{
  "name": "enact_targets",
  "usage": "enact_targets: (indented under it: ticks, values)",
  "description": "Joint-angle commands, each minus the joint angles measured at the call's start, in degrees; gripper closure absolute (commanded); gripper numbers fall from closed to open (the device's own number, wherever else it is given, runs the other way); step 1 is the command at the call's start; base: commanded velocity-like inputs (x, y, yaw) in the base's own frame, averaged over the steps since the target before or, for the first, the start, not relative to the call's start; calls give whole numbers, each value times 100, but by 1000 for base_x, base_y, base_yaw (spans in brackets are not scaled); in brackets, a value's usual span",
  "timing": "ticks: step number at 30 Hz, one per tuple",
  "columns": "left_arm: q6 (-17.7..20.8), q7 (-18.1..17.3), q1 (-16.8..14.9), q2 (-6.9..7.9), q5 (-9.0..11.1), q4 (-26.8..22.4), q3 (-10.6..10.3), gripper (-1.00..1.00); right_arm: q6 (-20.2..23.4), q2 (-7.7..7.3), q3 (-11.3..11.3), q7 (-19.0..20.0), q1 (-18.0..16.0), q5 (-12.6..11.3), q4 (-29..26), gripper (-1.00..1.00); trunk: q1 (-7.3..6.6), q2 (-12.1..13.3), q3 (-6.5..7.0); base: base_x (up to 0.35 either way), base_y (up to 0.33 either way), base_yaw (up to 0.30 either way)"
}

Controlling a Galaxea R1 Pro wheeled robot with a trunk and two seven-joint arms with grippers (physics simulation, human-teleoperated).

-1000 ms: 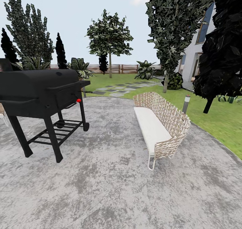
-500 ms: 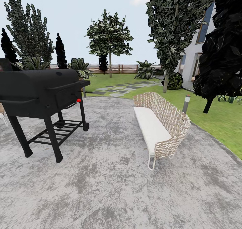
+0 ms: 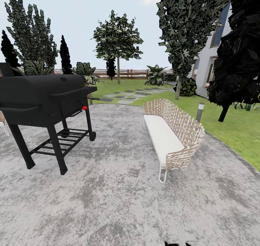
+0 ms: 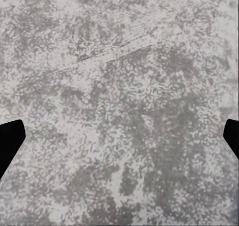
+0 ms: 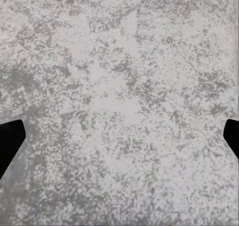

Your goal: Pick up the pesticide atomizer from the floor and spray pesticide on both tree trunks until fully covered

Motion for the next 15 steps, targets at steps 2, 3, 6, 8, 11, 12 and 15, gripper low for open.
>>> enact_targets:
  ticks: [2,3,6,8,11,12,15]
  values:
    - [-243,-11,-38,0,67,-160,-20,-100,-16,22,-15,-5,-235,7,-82,-100,0,-3,-7,0,0,0]
    - [-309,-12,-40,0,67,-195,-25,-100,-30,22,-12,-1,-265,8,-98,-100,0,-3,-7,0,0,0]
    - [-567,-5,-45,-5,62,-327,-37,-100,-127,25,-15,5,-333,8,-123,-100,0,-3,-7,0,0,0]
    - [-684,-10,-47,-4,60,-357,-37,-100,-174,25,-16,6,-344,9,-129,-100,0,-3,-7,0,0,0]
    - [-782,-16,-48,-2,61,-370,-32,-100,-204,30,-17,6,-345,5,-128,-100,0,-3,-7,0,0,0]
    - [-834,-17,-48,-2,58,-373,-30,-100,-213,28,-21,7,-344,3,-125,-100,0,-3,-7,0,0,0]
    - [-914,-14,-48,-1,50,-377,-29,-100,-229,26,-24,7,-342,1,-126,-100,0,-3,-7,0,0,0]
